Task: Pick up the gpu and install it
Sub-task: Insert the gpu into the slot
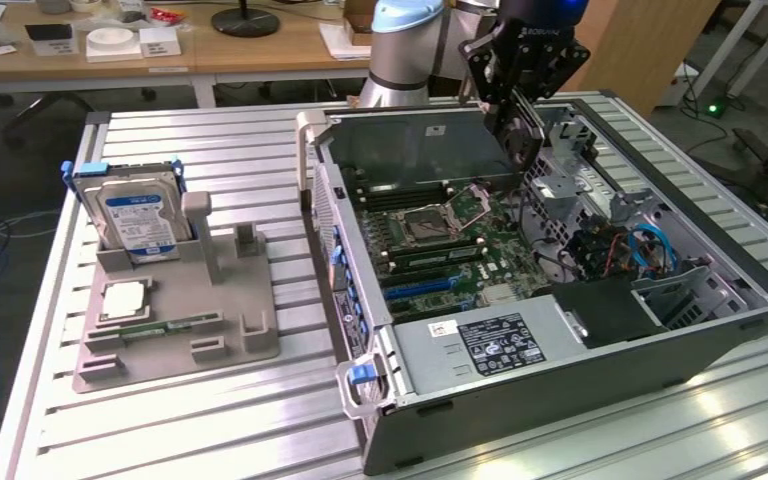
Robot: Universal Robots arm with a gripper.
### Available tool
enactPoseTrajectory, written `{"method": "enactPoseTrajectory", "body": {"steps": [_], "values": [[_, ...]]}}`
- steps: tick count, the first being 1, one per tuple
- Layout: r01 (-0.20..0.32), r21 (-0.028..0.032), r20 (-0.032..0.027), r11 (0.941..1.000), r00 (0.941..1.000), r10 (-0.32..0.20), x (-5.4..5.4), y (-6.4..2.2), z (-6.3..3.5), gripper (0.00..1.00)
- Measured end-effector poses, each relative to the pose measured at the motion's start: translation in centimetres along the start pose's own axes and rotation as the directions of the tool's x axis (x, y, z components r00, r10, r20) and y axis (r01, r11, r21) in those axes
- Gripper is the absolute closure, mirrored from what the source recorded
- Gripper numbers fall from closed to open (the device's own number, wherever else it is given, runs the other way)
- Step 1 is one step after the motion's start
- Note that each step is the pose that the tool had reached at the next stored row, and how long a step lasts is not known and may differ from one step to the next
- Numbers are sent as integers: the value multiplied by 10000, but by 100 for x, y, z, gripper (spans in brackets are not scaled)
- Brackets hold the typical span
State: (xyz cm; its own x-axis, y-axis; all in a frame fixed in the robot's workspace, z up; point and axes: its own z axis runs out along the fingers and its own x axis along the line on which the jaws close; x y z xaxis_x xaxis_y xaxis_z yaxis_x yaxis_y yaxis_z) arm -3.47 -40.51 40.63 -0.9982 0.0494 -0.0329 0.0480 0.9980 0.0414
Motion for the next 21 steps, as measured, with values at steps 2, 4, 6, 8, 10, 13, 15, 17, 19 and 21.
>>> {"method": "enactPoseTrajectory", "body": {"steps": [2,4,6,8,10,13,15,17,19,21], "values": [[38,-1,-2,10000,10000,-38,0,0,0,71],[172,-6,-6,9999,9999,-172,1,1,0,71],[362,-11,-16,9993,9993,-362,0,1,0,71],[630,-22,-26,9980,9980,-630,0,0,0,71],[977,-34,-39,9952,9952,-977,0,1,0,71],[1462,-52,-58,9892,9892,-1462,0,0,0,71],[1782,-66,-69,9840,9840,-1782,0,0,0,71],[2077,-77,-79,9782,9782,-2077,0,0,0,71],[2365,-90,-89,9716,9716,-2366,0,0,0,71],[2656,-102,-99,9640,9640,-2657,0,0,0,71]]}}
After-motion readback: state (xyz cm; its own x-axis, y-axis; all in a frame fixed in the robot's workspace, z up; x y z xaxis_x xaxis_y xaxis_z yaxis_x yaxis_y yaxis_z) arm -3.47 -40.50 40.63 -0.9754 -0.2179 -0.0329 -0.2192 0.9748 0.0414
